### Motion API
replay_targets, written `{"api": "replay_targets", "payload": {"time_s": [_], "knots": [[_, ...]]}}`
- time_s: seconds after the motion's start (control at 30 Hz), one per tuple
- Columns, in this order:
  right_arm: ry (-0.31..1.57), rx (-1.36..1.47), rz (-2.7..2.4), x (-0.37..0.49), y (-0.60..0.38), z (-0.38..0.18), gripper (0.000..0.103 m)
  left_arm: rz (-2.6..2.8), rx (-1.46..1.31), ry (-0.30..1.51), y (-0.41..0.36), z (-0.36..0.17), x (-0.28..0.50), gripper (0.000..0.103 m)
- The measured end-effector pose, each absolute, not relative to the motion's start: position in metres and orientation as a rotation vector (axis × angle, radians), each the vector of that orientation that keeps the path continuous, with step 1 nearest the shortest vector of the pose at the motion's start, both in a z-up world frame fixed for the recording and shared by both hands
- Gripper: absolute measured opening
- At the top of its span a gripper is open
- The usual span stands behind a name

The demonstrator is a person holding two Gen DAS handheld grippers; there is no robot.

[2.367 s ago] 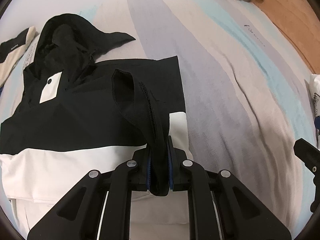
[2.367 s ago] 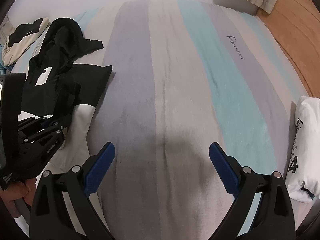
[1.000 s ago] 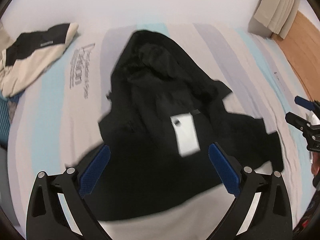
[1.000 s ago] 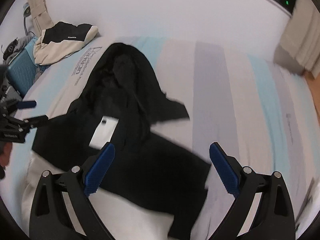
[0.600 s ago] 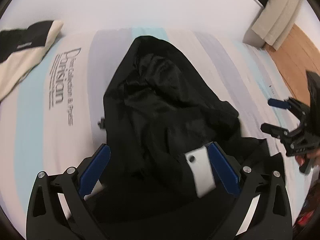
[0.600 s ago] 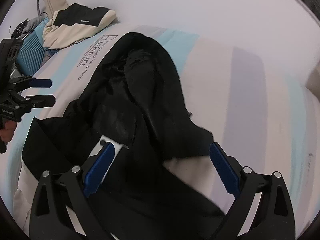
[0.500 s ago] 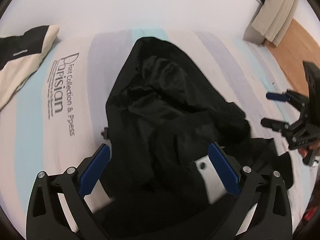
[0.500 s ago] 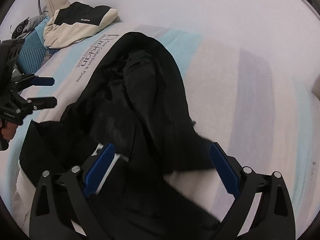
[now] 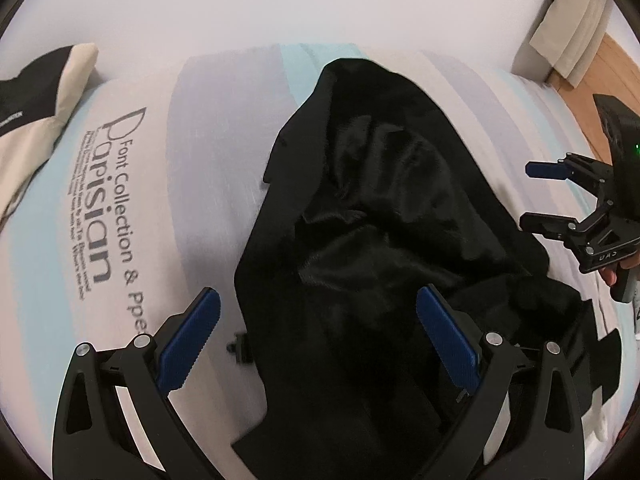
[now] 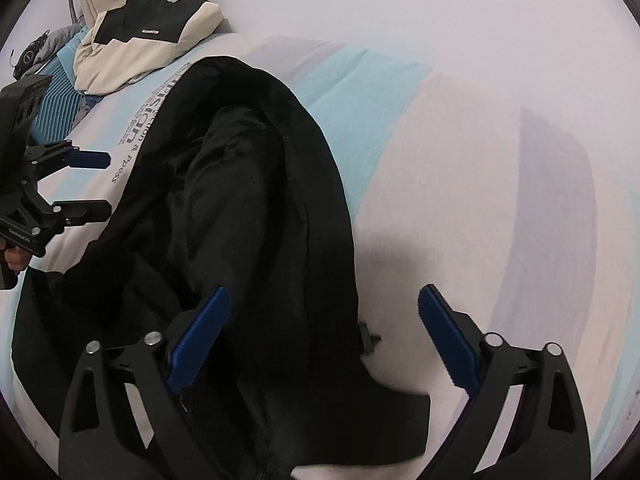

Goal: Fold large clothes
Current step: 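Move both grippers to the hood end of the jacket, then close both grippers on the jacket edge beside the hood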

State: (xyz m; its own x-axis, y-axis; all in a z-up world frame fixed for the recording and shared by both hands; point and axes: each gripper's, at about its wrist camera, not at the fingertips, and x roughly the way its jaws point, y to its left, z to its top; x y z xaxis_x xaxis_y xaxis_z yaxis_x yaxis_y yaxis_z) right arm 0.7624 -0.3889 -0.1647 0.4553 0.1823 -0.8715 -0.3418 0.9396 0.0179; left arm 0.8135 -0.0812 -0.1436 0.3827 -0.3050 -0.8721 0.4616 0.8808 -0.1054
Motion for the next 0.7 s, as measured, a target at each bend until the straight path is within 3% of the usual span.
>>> {"api": "replay_targets", "payload": {"time_s": [0.1, 0.4, 0.6, 0.7], "knots": [[1.078, -0.156, 0.349, 0.781, -0.389, -0.176, 0.072, -0.484, 0.153, 1.075, -0.083, -0.152, 0.828, 0.096], [1.108, -0.073, 0.353, 0.805, -0.394, -0.197, 0.064, -0.46, 0.145, 1.047, -0.087, -0.167, 0.863, 0.087], [1.124, -0.051, 0.353, 0.816, -0.389, -0.205, 0.043, -0.464, 0.119, 1.056, -0.086, -0.177, 0.878, 0.072], [1.124, -0.035, 0.344, 0.821, -0.387, -0.205, 0.031, -0.482, 0.131, 1.052, -0.093, -0.179, 0.878, 0.057]]}}
